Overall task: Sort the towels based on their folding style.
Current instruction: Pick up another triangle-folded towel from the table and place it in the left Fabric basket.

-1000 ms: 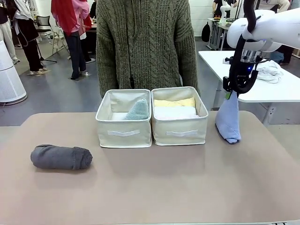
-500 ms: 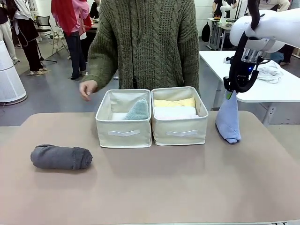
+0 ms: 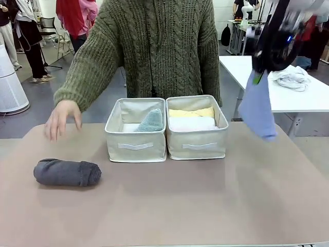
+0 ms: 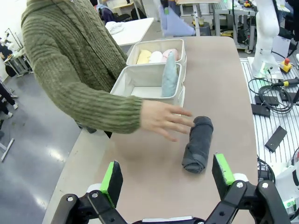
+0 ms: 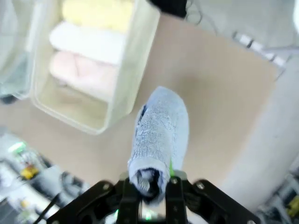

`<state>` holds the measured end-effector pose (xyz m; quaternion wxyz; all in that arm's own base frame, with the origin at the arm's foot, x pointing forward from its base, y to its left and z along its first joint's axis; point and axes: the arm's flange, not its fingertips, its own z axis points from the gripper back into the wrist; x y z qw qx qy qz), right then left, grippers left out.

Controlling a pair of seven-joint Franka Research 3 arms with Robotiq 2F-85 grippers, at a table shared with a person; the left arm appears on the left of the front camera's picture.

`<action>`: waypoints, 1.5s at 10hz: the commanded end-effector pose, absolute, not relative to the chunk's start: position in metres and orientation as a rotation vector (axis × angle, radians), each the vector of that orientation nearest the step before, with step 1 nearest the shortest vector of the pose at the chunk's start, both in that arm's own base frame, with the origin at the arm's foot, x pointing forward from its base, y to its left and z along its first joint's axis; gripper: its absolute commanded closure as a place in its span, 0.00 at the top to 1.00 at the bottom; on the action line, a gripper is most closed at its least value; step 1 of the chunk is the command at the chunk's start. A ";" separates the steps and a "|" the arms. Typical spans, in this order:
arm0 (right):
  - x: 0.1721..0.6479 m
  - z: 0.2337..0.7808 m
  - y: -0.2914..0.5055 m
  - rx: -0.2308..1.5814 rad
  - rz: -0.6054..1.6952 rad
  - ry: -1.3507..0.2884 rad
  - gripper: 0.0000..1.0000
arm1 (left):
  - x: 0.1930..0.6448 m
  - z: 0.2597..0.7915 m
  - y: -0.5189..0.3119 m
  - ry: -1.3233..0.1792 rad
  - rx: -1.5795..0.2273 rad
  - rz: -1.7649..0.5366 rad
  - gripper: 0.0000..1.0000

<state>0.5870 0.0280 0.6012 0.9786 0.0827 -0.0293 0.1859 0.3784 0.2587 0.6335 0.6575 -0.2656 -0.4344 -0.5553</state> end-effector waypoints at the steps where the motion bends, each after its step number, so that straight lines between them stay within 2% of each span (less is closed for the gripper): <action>1: 0.501 0.651 0.035 0.084 0.389 -0.186 0.00 | 0.377 0.635 0.258 -0.993 -0.600 -1.258 1.00; 4: 0.456 0.671 0.032 0.083 0.405 -0.213 0.00 | 0.377 0.635 0.258 -0.993 -0.600 -1.258 1.00; 5: 0.467 0.704 0.040 0.090 0.413 -0.218 0.00 | 0.377 0.635 0.258 -0.993 -0.600 -1.258 1.00; 7: 0.467 0.704 0.040 0.090 0.413 -0.218 0.00 | 0.377 0.635 0.258 -0.993 -0.600 -1.258 1.00; 8: 0.452 0.701 0.039 0.093 0.412 -0.217 0.18 | 0.377 0.635 0.258 -0.993 -0.600 -1.258 1.00; 9: 0.463 0.694 0.080 0.014 0.562 -0.190 0.18 | 0.377 0.635 0.258 -0.993 -0.600 -1.258 1.00; 12: 0.509 0.698 0.191 0.069 0.822 -0.166 0.18 | 0.377 0.635 0.258 -0.993 -0.600 -1.258 1.00; 14: 0.535 0.687 0.240 0.164 0.901 -0.167 0.18 | 0.377 0.635 0.258 -0.993 -0.600 -1.258 1.00; 15: 0.532 0.682 0.238 0.146 0.905 -0.158 0.18 | 0.377 0.635 0.258 -0.993 -0.600 -1.258 1.00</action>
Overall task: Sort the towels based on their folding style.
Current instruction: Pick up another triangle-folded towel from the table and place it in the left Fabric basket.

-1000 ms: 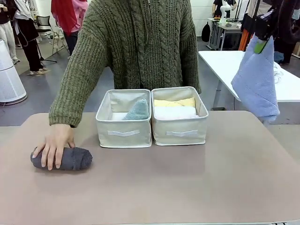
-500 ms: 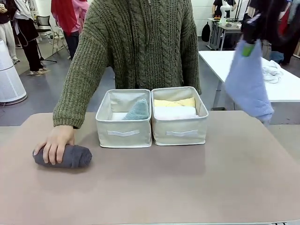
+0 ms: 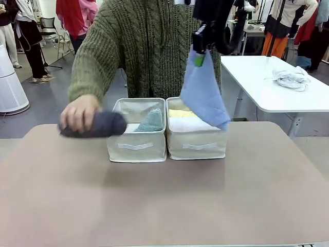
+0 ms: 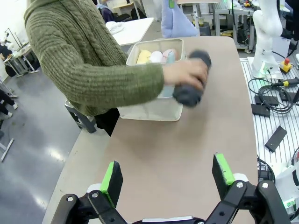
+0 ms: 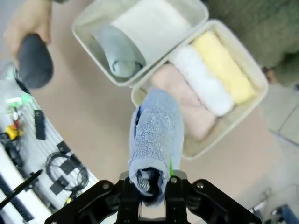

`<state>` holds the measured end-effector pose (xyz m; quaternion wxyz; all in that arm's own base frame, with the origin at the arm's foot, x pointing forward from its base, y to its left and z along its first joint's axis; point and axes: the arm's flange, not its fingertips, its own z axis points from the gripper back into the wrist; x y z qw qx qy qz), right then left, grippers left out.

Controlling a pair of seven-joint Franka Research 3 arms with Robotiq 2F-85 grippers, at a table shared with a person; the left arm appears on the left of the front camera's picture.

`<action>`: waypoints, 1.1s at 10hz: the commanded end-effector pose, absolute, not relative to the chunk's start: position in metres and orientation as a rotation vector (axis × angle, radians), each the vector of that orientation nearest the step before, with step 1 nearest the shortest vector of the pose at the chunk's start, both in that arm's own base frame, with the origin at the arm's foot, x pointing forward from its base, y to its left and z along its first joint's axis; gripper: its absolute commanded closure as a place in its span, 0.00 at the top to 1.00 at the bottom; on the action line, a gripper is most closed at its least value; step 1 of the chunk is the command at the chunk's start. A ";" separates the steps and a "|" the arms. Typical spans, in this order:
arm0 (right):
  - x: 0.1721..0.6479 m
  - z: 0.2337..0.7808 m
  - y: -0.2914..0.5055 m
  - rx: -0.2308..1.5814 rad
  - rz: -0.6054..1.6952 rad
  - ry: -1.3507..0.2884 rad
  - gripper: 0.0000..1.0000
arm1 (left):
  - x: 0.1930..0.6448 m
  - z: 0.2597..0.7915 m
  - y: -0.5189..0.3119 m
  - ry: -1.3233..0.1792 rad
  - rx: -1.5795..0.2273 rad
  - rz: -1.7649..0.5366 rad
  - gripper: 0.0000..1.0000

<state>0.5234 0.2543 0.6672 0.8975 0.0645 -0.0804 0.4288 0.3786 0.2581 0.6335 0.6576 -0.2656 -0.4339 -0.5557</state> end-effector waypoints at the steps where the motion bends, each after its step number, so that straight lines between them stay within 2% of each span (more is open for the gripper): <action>1: 0.508 0.683 0.193 0.111 0.852 -0.156 0.18 | 0.377 0.635 0.258 -0.993 -0.600 -1.258 1.00; 2: 0.465 0.695 0.119 0.133 0.744 -0.178 0.18 | 0.377 0.635 0.258 -0.993 -0.600 -1.258 1.00; 3: 0.408 0.710 0.041 0.206 0.619 -0.269 0.18 | 0.377 0.635 0.258 -0.993 -0.600 -1.258 1.00; 4: 0.367 0.712 0.007 0.234 0.559 -0.343 0.18 | 0.377 0.635 0.258 -0.993 -0.600 -1.258 1.00; 5: 0.348 0.707 -0.006 0.229 0.539 -0.362 0.18 | 0.377 0.635 0.258 -0.993 -0.600 -1.258 1.00; 11: 0.364 0.696 0.001 0.217 0.545 -0.291 0.18 | 0.377 0.635 0.258 -0.993 -0.600 -1.258 1.00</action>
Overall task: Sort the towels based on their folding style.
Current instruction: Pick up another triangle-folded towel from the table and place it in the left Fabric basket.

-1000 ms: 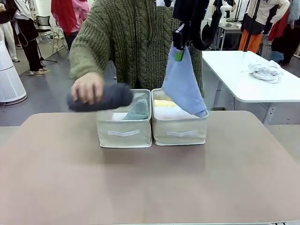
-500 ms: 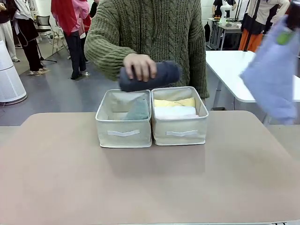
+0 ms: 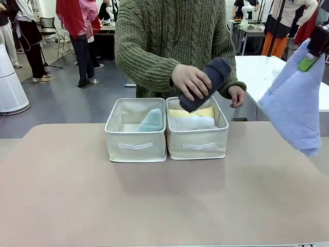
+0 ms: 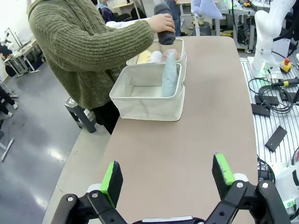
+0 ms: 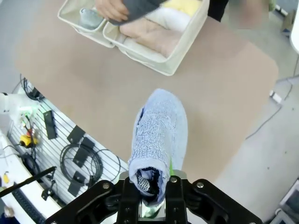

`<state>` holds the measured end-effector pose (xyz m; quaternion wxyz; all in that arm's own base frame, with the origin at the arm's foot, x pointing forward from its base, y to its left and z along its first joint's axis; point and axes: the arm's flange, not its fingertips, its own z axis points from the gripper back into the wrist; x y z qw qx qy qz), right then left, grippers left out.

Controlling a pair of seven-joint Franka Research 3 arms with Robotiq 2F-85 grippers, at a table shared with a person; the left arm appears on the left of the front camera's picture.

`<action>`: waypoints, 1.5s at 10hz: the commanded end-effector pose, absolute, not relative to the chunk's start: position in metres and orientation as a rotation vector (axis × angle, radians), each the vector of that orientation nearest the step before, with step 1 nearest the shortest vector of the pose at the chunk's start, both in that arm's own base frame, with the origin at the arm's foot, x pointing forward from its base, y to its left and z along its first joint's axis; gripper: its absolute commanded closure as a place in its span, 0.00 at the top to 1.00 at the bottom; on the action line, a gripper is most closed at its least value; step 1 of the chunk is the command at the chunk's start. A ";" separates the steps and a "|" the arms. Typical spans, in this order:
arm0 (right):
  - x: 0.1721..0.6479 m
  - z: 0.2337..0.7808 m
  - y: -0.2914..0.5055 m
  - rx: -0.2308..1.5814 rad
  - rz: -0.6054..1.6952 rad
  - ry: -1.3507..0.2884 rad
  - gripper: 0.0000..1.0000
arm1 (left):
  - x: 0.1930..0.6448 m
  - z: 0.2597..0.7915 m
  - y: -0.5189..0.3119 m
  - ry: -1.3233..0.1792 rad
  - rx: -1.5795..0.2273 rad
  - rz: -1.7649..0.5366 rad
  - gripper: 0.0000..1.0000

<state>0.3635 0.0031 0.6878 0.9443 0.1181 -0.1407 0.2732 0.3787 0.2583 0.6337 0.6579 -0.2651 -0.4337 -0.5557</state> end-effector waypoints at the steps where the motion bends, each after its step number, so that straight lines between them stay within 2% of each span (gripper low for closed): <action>1: 0.364 0.696 0.001 0.220 0.547 -0.288 0.18 | 0.377 0.635 0.258 -0.993 -0.600 -1.258 1.00; 5: 0.368 0.694 0.004 0.220 0.538 -0.289 0.18 | 0.377 0.635 0.258 -0.993 -0.600 -1.258 1.00; 6: 0.374 0.693 0.006 0.205 0.446 -0.331 0.18 | 0.377 0.635 0.258 -0.993 -0.600 -1.258 1.00; 7: 0.366 0.690 0.003 0.238 0.558 -0.290 0.18 | 0.377 0.635 0.258 -0.993 -0.600 -1.258 1.00; 15: 0.366 0.690 0.003 0.238 0.558 -0.290 0.18 | 0.377 0.635 0.258 -0.993 -0.600 -1.258 1.00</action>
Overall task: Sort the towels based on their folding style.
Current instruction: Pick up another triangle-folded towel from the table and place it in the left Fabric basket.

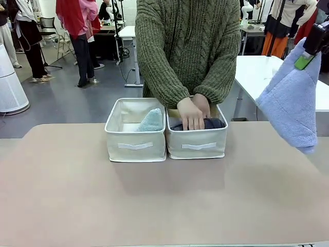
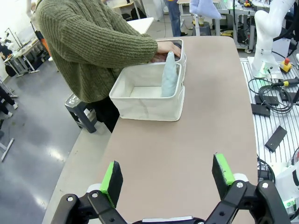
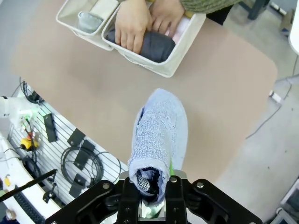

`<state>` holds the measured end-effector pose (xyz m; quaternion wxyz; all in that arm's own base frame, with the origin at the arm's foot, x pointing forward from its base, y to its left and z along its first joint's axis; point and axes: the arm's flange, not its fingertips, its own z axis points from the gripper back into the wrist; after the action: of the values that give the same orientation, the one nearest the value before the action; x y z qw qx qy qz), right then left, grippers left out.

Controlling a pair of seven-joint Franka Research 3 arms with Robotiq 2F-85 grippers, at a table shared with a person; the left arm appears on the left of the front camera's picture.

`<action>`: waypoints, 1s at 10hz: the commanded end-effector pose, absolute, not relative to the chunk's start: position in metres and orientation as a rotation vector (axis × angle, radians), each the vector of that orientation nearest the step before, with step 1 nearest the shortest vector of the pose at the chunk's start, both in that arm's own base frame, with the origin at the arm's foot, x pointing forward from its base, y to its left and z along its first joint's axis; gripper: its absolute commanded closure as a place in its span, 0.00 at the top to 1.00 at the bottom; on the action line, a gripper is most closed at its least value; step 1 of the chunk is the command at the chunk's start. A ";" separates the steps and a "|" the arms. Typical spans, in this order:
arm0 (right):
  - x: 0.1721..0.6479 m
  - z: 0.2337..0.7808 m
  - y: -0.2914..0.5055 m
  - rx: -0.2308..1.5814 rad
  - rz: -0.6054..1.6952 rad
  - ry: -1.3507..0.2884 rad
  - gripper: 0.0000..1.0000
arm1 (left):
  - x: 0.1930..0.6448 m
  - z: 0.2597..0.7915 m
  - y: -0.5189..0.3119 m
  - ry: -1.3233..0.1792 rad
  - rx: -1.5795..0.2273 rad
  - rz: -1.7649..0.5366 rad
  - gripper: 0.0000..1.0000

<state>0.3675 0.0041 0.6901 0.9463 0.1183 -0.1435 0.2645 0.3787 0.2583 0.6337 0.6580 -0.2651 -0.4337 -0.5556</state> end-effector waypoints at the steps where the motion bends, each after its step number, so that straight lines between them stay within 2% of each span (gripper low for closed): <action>1: 0.366 0.690 0.003 0.238 0.558 -0.290 0.18 | 0.377 0.635 0.258 -0.993 -0.600 -1.258 1.00; 10: 0.366 0.690 0.003 0.238 0.558 -0.290 0.18 | 0.377 0.635 0.258 -0.993 -0.600 -1.258 1.00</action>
<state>0.3675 0.0040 0.6901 0.9463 0.1184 -0.1435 0.2645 0.3787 0.2583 0.6337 0.6580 -0.2651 -0.4337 -0.5556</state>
